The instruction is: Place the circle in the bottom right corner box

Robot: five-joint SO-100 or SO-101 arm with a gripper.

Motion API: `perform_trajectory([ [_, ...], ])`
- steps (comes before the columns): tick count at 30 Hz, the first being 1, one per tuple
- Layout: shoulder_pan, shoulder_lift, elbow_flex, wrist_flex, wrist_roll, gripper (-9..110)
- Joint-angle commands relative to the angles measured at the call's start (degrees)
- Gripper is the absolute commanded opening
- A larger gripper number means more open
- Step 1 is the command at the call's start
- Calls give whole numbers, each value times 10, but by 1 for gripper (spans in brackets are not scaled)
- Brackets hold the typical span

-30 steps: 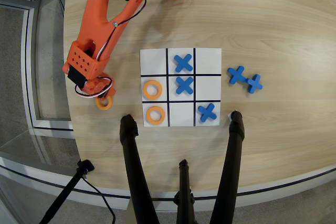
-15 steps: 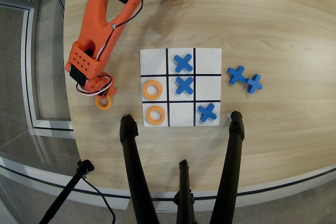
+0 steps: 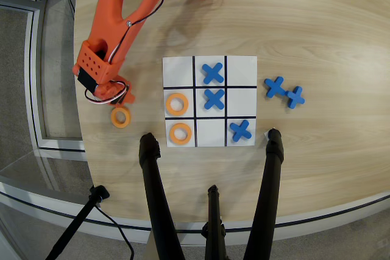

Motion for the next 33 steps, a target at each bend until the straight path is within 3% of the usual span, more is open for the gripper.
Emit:
perform_trajectory([
  [1,11,8,22,51,-7,19],
  [11,32,23,25,177,-11,19],
  [16,35,23,26,180,-11,1],
  [25,35,28,25,182,-7,0],
  [33,-60,241,9,329,59,0],
])
